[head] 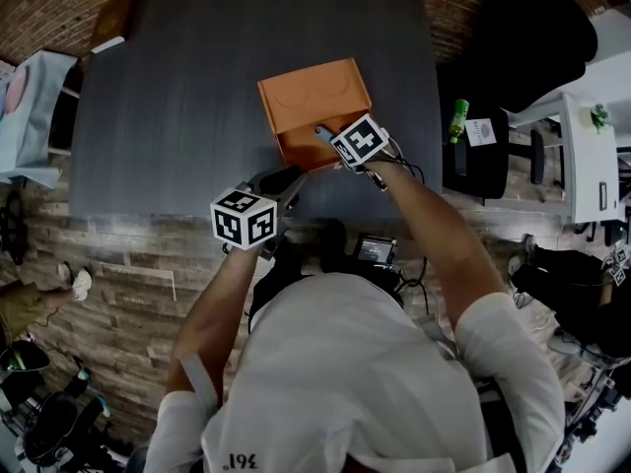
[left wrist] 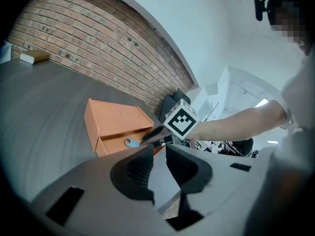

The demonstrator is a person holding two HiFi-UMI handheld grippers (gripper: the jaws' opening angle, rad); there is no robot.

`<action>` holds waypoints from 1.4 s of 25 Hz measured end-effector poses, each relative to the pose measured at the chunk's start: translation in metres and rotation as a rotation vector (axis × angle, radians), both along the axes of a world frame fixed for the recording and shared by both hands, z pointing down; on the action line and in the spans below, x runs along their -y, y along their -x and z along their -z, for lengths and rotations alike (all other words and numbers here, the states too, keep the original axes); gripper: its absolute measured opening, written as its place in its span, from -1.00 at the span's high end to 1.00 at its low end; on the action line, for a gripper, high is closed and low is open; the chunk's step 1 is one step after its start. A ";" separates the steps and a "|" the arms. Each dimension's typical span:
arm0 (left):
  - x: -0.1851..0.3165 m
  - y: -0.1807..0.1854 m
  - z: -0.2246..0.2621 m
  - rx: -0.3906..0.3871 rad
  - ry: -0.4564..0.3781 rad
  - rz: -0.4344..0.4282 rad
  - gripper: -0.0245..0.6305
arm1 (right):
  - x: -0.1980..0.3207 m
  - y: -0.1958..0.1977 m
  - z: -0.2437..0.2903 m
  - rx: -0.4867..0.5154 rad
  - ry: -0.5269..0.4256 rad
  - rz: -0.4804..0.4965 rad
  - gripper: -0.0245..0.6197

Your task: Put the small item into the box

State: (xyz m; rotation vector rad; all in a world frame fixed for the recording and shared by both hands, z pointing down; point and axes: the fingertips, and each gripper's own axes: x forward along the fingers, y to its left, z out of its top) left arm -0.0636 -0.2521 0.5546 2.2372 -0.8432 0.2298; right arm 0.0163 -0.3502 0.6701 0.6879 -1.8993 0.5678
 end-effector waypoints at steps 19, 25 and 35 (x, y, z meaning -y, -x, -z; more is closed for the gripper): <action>0.006 0.001 0.043 -0.073 -0.095 0.011 0.84 | -0.002 -0.008 0.066 0.137 -0.163 -0.134 0.78; 0.005 0.000 0.071 -0.122 -0.131 0.007 0.89 | -0.007 -0.007 0.115 0.221 -0.260 -0.157 0.83; -0.010 -0.002 0.115 -0.193 -0.201 -0.006 0.90 | -0.034 -0.015 0.175 0.345 -0.353 -0.225 0.86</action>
